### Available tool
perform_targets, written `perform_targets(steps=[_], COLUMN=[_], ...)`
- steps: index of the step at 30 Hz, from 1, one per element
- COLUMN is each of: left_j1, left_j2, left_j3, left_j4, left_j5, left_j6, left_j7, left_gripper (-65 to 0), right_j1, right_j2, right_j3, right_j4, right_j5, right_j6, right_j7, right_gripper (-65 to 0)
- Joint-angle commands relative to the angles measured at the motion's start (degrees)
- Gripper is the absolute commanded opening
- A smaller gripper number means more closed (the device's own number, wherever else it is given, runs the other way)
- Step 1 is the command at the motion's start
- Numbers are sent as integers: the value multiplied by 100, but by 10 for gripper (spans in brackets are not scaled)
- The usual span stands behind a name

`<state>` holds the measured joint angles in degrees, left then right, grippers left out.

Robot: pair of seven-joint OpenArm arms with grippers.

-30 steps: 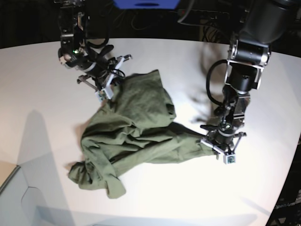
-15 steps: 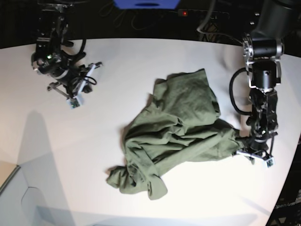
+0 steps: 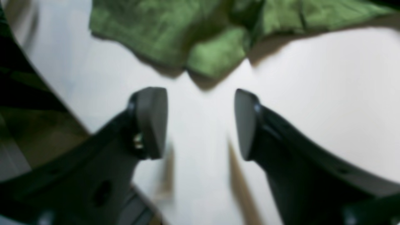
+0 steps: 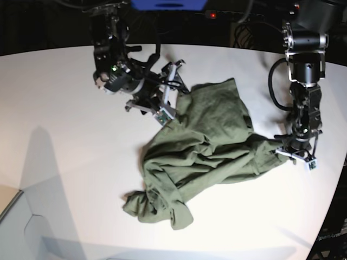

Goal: Layout the t-shirt on the table in an organized manner, then fold the t-shirt properly
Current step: 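Grasp another t-shirt edge with the right gripper, then lift the t-shirt with both grippers, shake and lay it flat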

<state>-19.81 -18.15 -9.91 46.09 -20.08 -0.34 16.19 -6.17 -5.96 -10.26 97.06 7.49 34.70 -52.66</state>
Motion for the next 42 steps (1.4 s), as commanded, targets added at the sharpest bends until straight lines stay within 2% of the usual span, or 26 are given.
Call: perform_targets(steps=[1,5,11,16,20,22,23,26,29,31,38,42], left_j1=[-80,25,69,69,166,184,184,184,157,184,201,192], left_j2=[-88,-88,-70,-62,-62,-62,-62,-70,-88,-202,-325,-308], left_j3=[-24,-24,-7,-7,-7,-15,-15,-42,-51,-59,-270,-1053], left_j4=[99,99,99,99,99,99,99,99,108,380,1488,1989], left_j5=[-19,-19,-19,-19,-19,-19,-19,-45,-63,-72,-72,-72], left_j6=[3,3,3,3,3,3,3,3,3,3,38,3], left_j7=[-146,-137,-137,-137,-146,-146,-146,-146,-155,-146,-102,610], left_gripper=[-647,-647,-647,-647,-647,-647,-647,-647,-647,-647,-647,-647], right_j1=[94,323,402,648,815,833,842,912,930,886,886,1158], right_j2=[-51,-156,-279,-288,-288,-288,-288,-262,-59,73,538,802], right_j3=[-16,-16,-24,-24,2,2,2,2,143,354,1540,2068], right_j4=[-110,-778,-1200,-1789,-2088,-2088,-2088,-2070,-1886,-1393,391,752], right_j5=[73,82,82,82,82,82,82,82,82,82,82,82], right_j6=[16,16,16,16,16,16,16,16,16,16,16,16], right_j7=[181,506,576,928,963,963,954,919,770,638,198,-30], right_gripper=[-269,-269,-269,-269,-272,-311,-366,-650,-626,-650,-650,-650])
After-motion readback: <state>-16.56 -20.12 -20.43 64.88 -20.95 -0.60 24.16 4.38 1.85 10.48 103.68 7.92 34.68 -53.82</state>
